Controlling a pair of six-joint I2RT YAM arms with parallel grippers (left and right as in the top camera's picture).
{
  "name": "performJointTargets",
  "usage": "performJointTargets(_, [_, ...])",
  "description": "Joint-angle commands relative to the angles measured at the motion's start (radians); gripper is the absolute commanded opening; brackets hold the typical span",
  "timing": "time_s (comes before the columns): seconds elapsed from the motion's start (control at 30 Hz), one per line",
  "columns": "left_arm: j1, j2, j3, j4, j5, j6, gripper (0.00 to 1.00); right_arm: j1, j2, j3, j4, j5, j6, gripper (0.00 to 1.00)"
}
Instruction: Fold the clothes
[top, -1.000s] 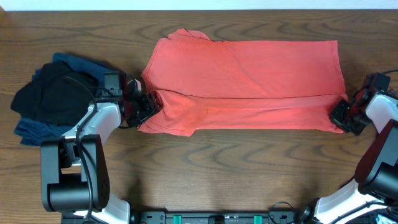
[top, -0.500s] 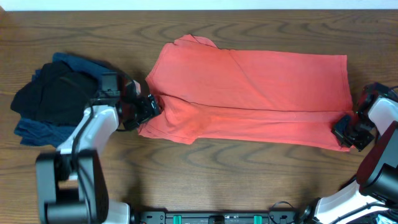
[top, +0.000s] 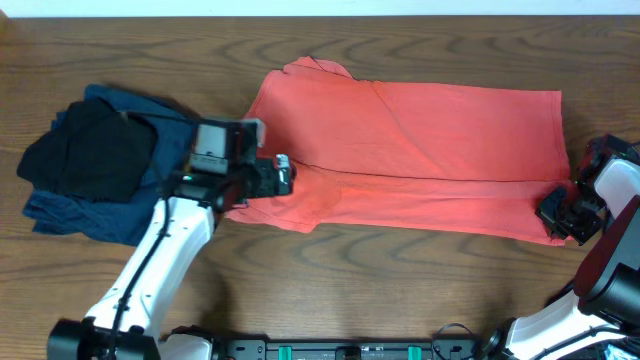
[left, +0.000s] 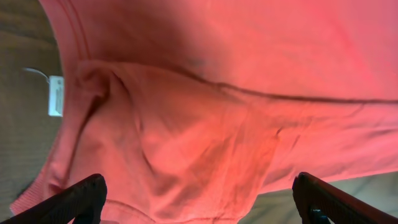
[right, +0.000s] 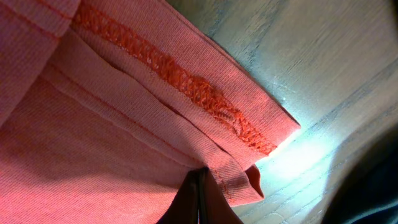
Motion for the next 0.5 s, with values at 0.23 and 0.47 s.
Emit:
performJointTargets(0.23, [-0.036,0.045,0.002,-0.14,-0.082,0.022,0.96,-0.011,-0.07,-0.033,0.051,-0.116,-0.051,0.04])
performJointTargets(0.47, [-0.064,0.064,0.002,-0.172,-0.082,0.052,0.95,-0.011,-0.138,-0.033,0.062,-0.148,-0.073,0.07])
